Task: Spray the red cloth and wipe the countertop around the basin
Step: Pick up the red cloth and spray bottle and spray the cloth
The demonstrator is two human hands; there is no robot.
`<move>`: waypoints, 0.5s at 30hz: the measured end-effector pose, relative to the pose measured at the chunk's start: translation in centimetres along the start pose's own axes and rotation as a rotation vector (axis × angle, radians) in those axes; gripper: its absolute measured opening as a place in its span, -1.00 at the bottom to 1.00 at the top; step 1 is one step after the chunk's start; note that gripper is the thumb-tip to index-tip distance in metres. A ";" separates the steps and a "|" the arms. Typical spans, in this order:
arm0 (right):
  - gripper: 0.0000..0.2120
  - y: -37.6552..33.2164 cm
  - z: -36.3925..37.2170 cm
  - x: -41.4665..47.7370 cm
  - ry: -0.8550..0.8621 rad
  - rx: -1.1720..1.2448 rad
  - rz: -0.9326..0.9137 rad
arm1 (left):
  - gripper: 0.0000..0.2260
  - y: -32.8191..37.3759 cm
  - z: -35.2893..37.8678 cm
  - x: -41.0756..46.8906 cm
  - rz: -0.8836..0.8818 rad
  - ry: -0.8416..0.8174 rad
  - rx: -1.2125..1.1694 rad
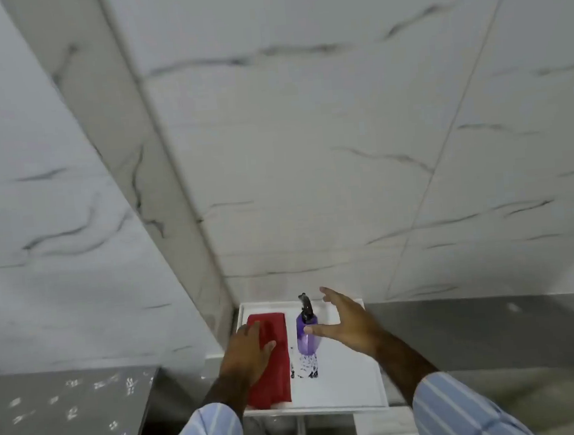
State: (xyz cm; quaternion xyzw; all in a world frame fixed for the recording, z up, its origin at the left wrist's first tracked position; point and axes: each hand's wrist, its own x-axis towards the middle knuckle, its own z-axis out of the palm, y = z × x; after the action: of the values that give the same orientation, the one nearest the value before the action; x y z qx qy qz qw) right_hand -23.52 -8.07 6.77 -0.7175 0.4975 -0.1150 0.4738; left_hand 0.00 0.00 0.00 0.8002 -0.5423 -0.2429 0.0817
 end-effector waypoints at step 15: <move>-0.38 2.7 7.1 5.2 0.138 0.351 -0.019 | -0.44 0.4 8.1 3.5 -0.198 0.004 0.303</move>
State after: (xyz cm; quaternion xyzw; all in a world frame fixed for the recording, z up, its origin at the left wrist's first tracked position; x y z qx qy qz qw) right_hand -18.15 -8.50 -0.73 -0.6188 0.4943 -0.2536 0.5554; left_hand -3.15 -2.25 -7.99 0.8534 -0.4910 -0.1636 -0.0629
